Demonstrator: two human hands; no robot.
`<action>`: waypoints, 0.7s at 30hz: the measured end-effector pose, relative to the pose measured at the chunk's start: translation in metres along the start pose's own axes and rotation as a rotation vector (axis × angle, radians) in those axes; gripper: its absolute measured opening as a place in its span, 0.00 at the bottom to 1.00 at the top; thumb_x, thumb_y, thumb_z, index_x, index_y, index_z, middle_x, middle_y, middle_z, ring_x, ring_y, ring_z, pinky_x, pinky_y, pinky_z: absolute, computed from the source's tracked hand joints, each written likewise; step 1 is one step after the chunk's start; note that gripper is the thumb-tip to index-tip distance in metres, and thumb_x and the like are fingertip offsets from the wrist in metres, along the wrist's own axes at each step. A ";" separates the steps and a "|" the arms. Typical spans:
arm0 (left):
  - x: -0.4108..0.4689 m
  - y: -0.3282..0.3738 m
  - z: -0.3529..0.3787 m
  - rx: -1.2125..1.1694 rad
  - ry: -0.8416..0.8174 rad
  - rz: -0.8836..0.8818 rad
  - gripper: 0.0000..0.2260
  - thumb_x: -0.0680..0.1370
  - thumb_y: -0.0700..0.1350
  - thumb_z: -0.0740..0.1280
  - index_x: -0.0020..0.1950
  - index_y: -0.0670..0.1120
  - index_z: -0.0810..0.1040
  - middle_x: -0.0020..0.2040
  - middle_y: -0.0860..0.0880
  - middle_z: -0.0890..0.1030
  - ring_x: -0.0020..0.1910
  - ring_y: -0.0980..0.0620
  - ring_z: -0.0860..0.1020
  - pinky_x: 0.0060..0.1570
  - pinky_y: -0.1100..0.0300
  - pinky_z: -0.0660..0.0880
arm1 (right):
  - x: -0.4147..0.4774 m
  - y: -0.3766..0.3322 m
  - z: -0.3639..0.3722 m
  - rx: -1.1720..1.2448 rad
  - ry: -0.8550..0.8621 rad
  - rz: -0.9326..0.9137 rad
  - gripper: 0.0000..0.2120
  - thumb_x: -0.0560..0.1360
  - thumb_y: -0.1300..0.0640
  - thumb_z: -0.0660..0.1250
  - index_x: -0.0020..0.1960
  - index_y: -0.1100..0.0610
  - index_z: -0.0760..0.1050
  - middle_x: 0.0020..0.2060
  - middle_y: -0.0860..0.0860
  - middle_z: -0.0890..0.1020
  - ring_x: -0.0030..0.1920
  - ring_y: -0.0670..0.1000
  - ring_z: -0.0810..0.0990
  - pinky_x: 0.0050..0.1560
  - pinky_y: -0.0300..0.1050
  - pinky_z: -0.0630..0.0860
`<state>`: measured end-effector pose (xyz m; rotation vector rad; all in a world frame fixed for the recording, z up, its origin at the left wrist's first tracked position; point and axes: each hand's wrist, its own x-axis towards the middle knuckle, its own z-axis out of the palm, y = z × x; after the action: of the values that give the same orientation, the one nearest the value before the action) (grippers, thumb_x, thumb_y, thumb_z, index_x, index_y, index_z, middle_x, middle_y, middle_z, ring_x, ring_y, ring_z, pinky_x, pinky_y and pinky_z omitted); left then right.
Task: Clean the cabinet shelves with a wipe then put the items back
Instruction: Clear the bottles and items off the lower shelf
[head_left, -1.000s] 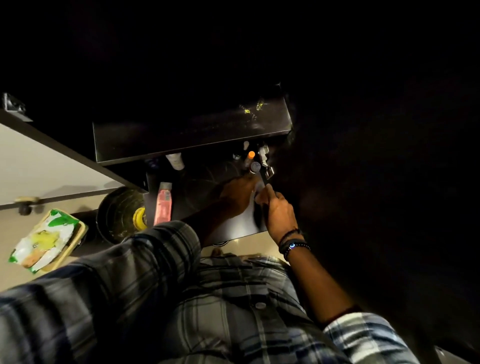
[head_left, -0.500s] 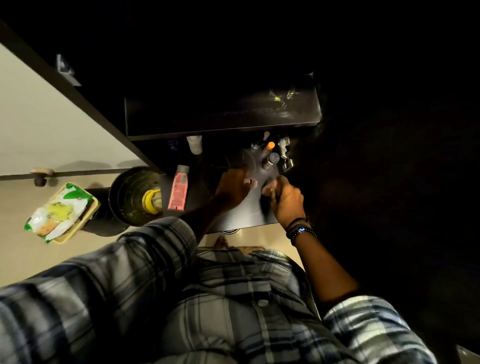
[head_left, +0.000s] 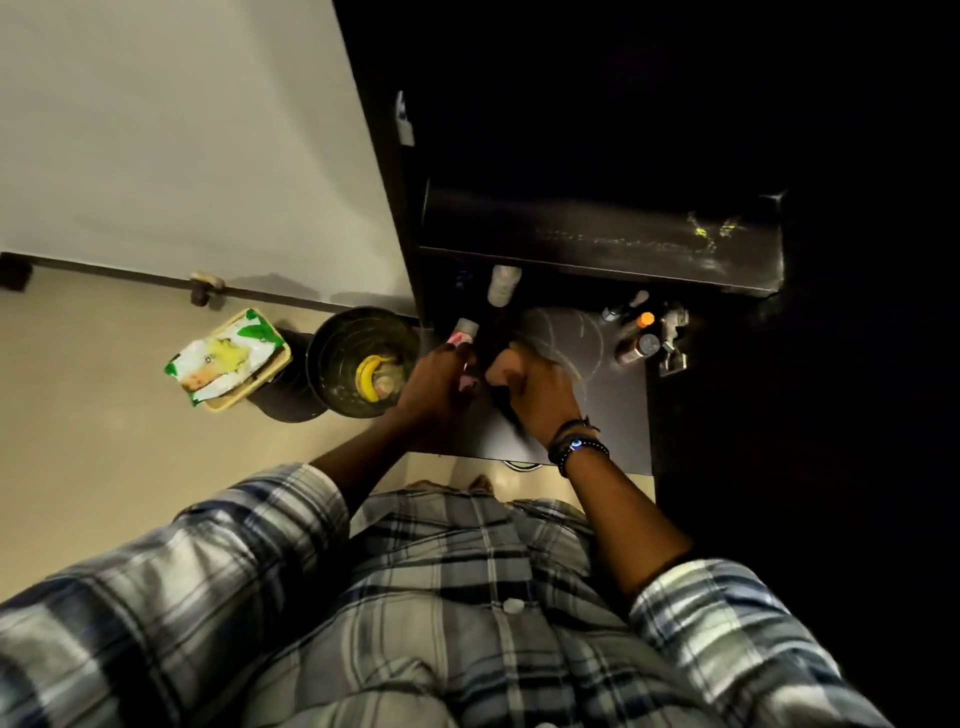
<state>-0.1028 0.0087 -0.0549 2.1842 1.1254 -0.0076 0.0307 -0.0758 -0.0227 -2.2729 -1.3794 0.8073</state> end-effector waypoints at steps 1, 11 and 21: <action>-0.001 -0.003 -0.001 0.015 -0.015 -0.006 0.14 0.73 0.43 0.70 0.57 0.41 0.75 0.53 0.39 0.80 0.49 0.38 0.78 0.41 0.56 0.69 | 0.004 -0.003 0.004 -0.030 -0.022 -0.017 0.10 0.76 0.63 0.62 0.56 0.64 0.74 0.49 0.64 0.82 0.50 0.64 0.80 0.48 0.48 0.73; -0.002 -0.015 0.008 -0.007 -0.026 0.003 0.13 0.76 0.43 0.67 0.58 0.40 0.75 0.56 0.38 0.78 0.51 0.38 0.78 0.46 0.52 0.72 | 0.017 -0.007 0.018 -0.211 -0.056 -0.179 0.06 0.76 0.64 0.62 0.53 0.64 0.72 0.46 0.63 0.81 0.46 0.64 0.80 0.43 0.46 0.71; 0.001 -0.015 0.013 -0.032 -0.014 0.016 0.11 0.75 0.42 0.68 0.55 0.39 0.76 0.53 0.37 0.78 0.47 0.37 0.78 0.43 0.51 0.72 | 0.019 0.016 0.024 0.034 -0.115 -0.032 0.18 0.81 0.48 0.55 0.64 0.58 0.70 0.56 0.61 0.79 0.55 0.62 0.78 0.53 0.49 0.73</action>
<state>-0.1096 0.0086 -0.0737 2.1614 1.0936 0.0021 0.0329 -0.0659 -0.0557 -2.2044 -1.4364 0.9568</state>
